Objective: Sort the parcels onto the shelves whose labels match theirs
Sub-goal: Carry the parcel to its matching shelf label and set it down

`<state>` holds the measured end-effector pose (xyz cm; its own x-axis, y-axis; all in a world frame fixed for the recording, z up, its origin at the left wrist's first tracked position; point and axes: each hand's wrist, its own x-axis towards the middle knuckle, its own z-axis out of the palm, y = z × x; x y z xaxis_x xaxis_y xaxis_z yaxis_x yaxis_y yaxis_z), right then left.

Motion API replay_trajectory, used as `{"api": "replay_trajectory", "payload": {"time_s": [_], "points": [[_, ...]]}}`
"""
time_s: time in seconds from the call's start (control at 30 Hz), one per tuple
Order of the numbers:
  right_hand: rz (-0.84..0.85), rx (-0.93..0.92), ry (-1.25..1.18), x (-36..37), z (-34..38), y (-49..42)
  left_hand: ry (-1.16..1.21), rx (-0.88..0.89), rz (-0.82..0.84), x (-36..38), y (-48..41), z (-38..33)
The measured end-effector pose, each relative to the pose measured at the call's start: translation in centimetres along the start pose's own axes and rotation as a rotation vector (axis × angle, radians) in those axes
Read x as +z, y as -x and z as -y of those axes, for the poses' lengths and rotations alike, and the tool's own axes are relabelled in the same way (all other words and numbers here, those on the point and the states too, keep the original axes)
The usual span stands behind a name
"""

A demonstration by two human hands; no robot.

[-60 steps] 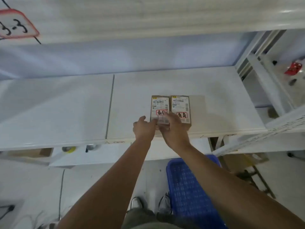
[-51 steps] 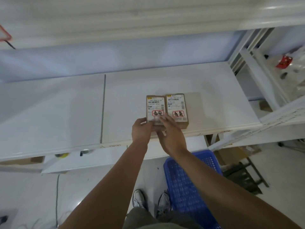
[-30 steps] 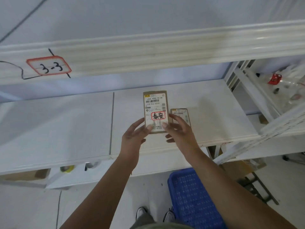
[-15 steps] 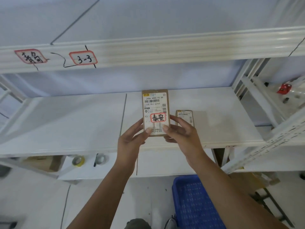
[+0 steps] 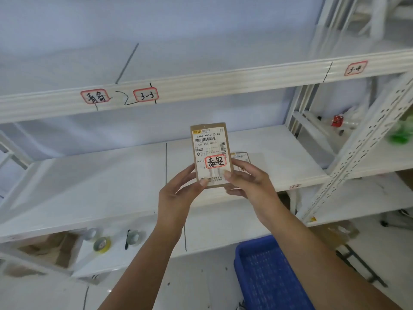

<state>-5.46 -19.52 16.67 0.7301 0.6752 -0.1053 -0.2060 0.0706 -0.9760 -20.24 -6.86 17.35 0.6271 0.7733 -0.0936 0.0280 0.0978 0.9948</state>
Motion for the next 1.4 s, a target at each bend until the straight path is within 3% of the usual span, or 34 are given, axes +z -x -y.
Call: {"api": "replay_trajectory", "payload": {"time_s": [0.27, 0.6, 1.0, 1.4], "points": [[-0.086, -0.086, 0.018, 3.0, 3.7, 6.2, 0.005, 0.089, 0.07, -2.3, 4.6, -4.2], [-0.025, -0.143, 0.076, 3.8, 5.2, 9.3, 0.01, 0.126, 0.046, -3.5, 8.8, -5.8], [0.204, -0.162, 0.078, 7.7, 6.3, 7.0, -0.012, 0.221, -0.149, -6.6, 9.6, -7.3], [0.549, -0.237, 0.214, 19.1, 5.1, 5.8, -0.021, 0.216, -0.459, -15.8, 13.6, -8.0]]}}
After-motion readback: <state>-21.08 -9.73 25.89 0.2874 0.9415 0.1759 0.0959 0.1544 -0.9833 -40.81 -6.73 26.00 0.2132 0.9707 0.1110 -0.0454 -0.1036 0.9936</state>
